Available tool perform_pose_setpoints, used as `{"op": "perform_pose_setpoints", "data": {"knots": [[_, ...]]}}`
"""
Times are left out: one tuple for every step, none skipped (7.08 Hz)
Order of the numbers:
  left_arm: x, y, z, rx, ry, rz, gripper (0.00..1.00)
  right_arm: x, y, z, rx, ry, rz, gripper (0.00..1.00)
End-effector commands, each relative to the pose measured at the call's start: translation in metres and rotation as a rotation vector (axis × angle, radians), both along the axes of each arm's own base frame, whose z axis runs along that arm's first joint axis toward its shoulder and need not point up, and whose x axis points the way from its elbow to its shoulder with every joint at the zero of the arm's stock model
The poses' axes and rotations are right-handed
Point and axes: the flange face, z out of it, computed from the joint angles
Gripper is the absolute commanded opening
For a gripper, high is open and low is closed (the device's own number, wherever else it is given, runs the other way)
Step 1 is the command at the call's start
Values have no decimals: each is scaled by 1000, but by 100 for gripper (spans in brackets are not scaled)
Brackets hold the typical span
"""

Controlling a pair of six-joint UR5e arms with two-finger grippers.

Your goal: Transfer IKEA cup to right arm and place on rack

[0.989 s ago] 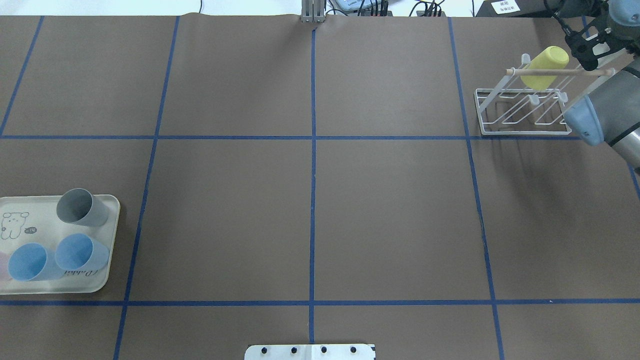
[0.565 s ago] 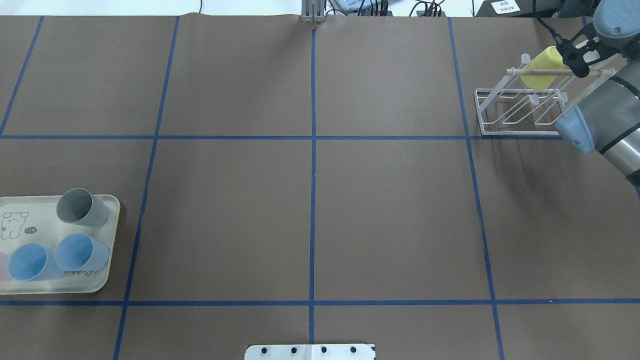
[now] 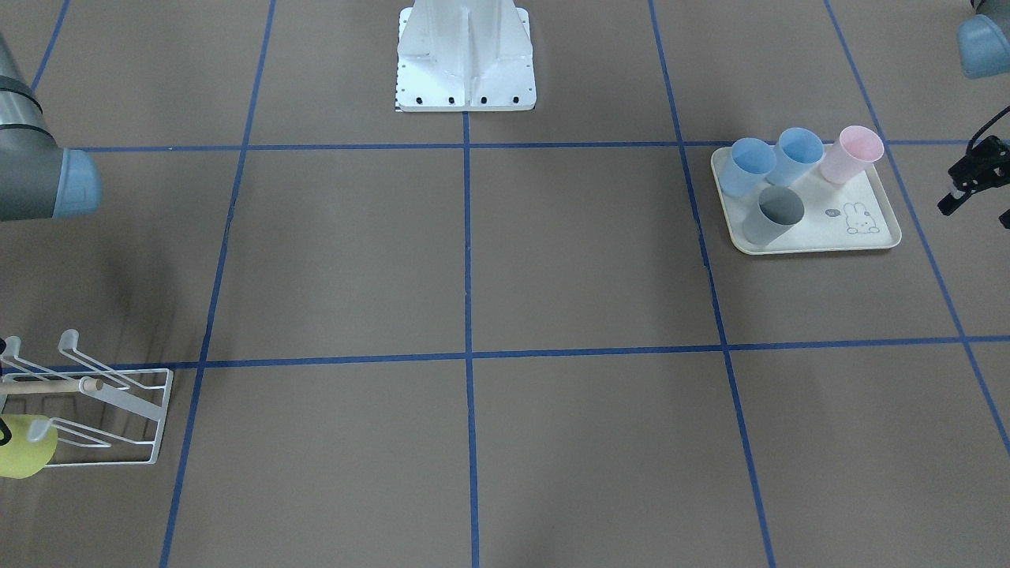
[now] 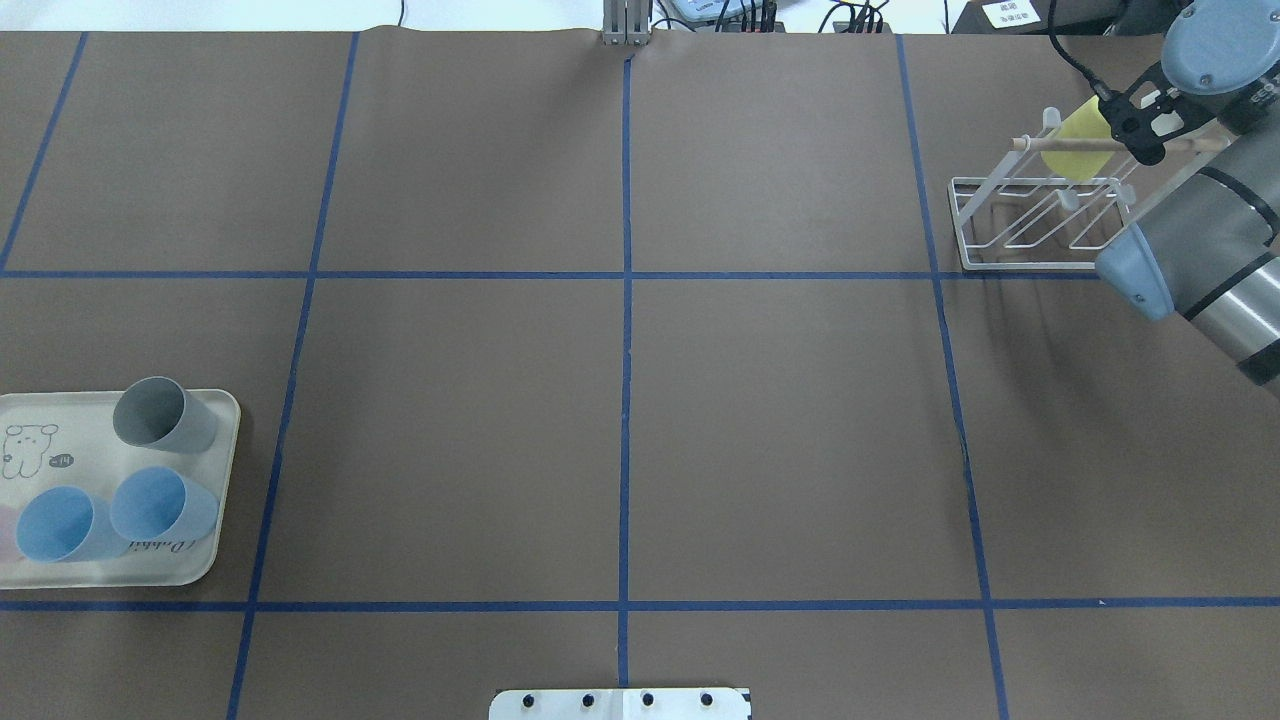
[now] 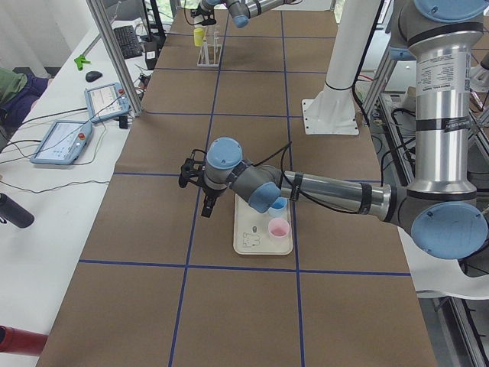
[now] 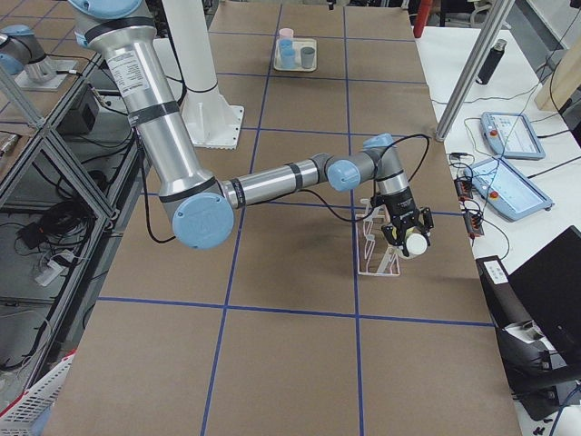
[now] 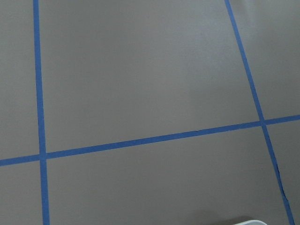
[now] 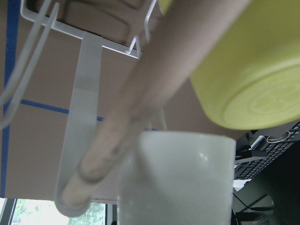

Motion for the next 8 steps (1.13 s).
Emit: {"op": "perform_pose_setpoints", "data": {"knots": [[0,0,0,-1,1,1,100,-2,2,4,7,32,1,39],[0,0,-1,1,1,1,100,-6,3,3,15,46,-1,40],[0,0,-1,1,2,2,100,-7,3,3,15,47,-3,42],[0,0,0,-1,2,2,100,-12,4,2,18,47,-9,47],[0,0,0,-1,2,2,100,-13,4,2,18,47,-10,50],[0,0,0,-1,3,3,100,-14,5,2,18,49,-13,53],[1,-1,1,-2,2,3,100,-17,5,1,20,47,-14,53],[1,0,2,-4,3,4,100,-21,6,0,21,47,-22,54]]}}
